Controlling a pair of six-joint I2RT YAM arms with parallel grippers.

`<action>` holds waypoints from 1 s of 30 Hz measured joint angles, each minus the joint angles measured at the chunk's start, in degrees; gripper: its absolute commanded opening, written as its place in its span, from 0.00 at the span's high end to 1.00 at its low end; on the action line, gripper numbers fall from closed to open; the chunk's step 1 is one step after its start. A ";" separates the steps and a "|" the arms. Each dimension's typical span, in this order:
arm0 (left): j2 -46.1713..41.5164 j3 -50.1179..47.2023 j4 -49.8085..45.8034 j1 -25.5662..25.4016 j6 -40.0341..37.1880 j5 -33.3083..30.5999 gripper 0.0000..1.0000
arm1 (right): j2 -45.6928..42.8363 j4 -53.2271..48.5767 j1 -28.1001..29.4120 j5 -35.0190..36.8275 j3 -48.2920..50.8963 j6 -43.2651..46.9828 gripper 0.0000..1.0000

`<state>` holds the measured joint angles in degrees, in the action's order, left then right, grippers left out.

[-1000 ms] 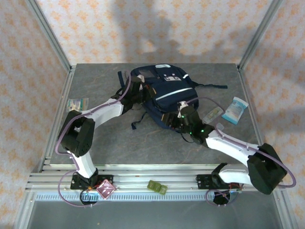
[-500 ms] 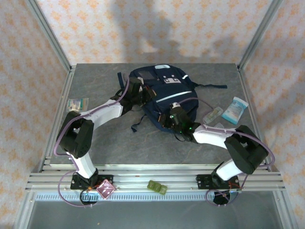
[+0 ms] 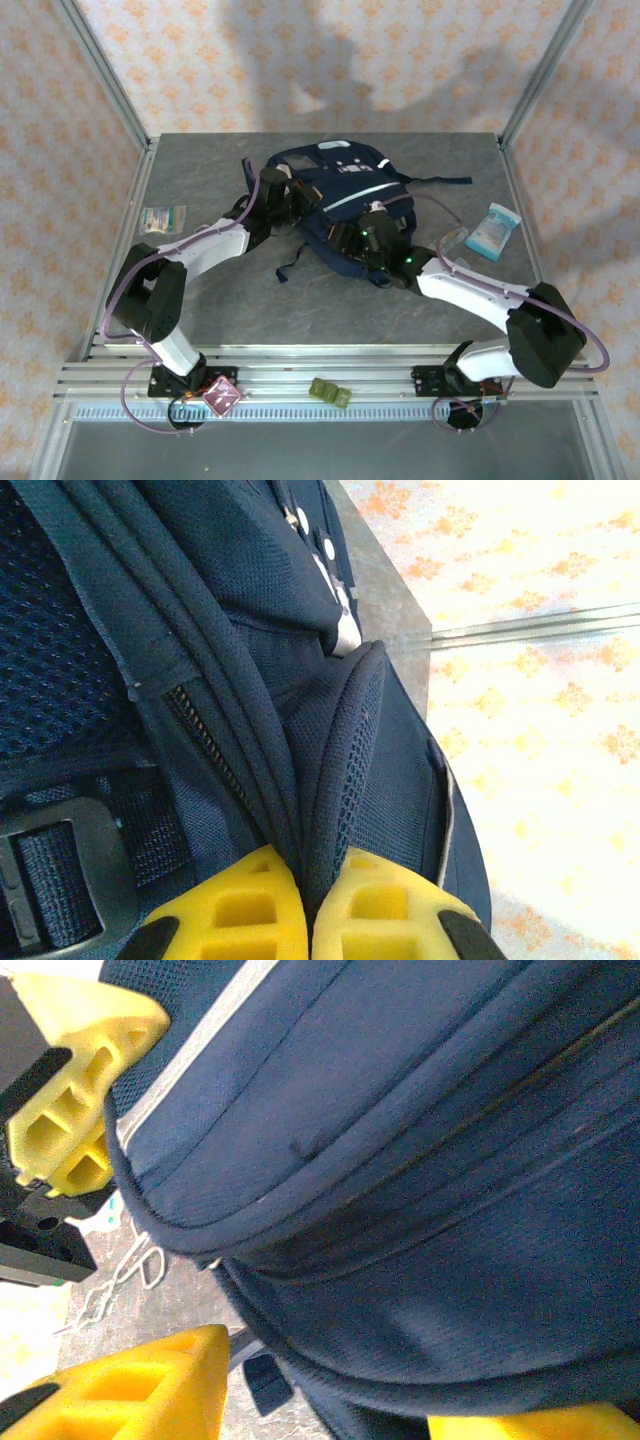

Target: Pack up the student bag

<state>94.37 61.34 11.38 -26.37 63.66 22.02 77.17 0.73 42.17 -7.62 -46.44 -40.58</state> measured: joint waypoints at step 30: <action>-0.04 -1.01 1.68 -3.30 0.83 -4.66 1.00 | 11.39 -25.27 3.15 10.23 -16.28 -4.37 0.68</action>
<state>94.32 60.34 13.06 -29.67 64.49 17.37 88.55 -24.53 45.32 2.61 -62.72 -44.95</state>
